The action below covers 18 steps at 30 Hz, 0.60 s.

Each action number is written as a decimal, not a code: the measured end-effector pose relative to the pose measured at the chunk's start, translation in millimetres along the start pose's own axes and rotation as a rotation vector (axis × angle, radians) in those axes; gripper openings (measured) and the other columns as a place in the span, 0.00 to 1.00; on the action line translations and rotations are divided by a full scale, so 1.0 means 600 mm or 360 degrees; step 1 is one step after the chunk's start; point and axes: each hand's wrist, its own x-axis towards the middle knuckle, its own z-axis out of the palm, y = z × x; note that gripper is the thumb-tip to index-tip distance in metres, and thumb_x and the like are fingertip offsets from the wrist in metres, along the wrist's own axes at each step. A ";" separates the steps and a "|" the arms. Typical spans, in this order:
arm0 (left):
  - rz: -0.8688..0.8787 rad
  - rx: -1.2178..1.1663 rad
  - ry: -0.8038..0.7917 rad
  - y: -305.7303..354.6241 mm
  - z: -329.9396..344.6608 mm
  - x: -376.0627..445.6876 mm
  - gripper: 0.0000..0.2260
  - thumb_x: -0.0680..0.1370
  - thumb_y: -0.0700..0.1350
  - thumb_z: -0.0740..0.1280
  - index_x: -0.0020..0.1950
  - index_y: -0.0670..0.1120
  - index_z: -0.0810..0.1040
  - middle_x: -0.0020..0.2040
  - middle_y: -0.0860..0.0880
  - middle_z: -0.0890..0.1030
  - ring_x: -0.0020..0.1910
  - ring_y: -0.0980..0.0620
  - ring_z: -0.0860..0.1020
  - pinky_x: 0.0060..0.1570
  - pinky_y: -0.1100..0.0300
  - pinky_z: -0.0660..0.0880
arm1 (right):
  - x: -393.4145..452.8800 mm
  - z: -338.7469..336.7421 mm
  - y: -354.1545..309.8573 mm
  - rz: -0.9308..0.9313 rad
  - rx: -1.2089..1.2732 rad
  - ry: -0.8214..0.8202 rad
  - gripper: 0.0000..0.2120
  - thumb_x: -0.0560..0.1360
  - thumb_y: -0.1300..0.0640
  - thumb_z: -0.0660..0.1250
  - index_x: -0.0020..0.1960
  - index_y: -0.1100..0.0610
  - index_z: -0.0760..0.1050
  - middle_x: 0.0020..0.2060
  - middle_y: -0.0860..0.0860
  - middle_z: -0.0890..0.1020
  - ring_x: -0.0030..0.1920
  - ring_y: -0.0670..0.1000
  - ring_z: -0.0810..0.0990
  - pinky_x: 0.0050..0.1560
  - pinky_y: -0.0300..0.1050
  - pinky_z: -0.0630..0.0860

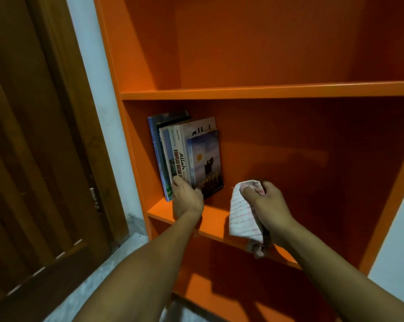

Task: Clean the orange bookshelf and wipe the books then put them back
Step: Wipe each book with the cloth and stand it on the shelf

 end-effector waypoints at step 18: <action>0.0095 0.0095 -0.0373 -0.410 -0.150 -0.228 0.12 0.80 0.47 0.68 0.60 0.45 0.71 0.50 0.47 0.74 0.46 0.49 0.74 0.46 0.55 0.72 | -0.215 0.108 0.125 0.0356 -0.0028 -0.0392 0.07 0.78 0.59 0.68 0.56 0.56 0.77 0.52 0.56 0.82 0.52 0.57 0.82 0.48 0.52 0.80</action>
